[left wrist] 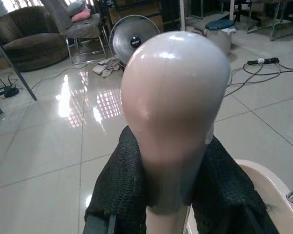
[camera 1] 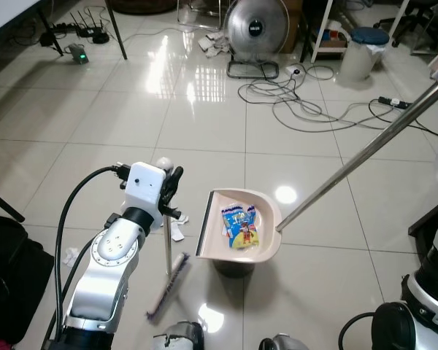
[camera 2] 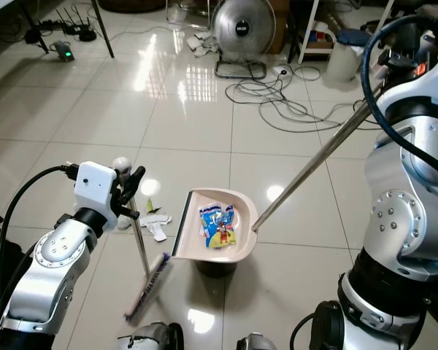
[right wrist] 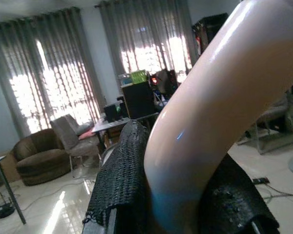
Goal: Sweep floor
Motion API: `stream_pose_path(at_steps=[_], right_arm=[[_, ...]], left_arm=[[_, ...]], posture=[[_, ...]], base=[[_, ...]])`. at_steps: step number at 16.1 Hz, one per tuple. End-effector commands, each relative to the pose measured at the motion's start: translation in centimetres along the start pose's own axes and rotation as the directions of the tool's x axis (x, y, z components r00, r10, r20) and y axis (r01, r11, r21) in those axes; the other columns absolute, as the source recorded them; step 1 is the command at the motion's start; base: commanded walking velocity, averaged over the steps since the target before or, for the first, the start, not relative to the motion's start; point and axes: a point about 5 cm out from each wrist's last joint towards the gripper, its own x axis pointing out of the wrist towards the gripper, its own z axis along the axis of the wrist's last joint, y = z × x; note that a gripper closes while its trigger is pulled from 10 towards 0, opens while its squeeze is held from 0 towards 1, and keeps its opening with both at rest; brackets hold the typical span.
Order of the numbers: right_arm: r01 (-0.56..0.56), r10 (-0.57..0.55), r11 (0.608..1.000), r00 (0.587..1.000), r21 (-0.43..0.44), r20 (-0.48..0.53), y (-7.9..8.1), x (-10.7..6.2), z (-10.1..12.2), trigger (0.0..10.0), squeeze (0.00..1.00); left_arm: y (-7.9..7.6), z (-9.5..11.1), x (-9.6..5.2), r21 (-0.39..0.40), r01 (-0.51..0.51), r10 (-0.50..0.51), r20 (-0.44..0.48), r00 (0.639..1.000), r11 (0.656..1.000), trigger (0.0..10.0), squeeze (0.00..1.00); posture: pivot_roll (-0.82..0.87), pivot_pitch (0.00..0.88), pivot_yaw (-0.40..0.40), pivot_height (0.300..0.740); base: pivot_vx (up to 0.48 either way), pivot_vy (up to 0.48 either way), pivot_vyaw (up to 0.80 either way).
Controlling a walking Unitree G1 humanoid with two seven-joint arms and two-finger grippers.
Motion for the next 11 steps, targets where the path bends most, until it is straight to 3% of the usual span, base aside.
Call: stream_pose_path(at_steps=[1, 7, 11], right_arm=[[-0.013, 0.014, 1.000, 0.998, -0.006, 0.065, 0.2, 0.1, 0.9, 10.0, 0.00], [-0.091, 0.099, 0.993, 0.989, -0.075, 0.109, 1.6, 0.4, -0.7, 10.0, 0.00], [-0.157, 0.183, 0.971, 0.973, -0.180, 0.138, 3.0, 0.4, -2.7, 10.0, 0.00]], left_arm=[[0.4, 0.7, -0.1, 0.019, -0.018, 0.018, 0.030, 0.999, 1.000, 10.0, 0.00], [0.6, 0.7, -0.4, 0.029, -0.026, 0.026, 0.031, 0.999, 0.999, 10.0, 0.00], [0.7, 0.6, -0.8, 0.039, -0.027, 0.026, 0.026, 0.999, 0.999, 10.0, 0.00]], posture=[[0.09, 0.130, 0.014, 0.740], [0.10, 0.135, 0.014, 0.740], [0.11, 0.140, 0.018, 0.740]], base=[[0.000, 0.000, 0.00], [0.000, 0.000, 0.00], [0.000, 0.000, 0.00]])
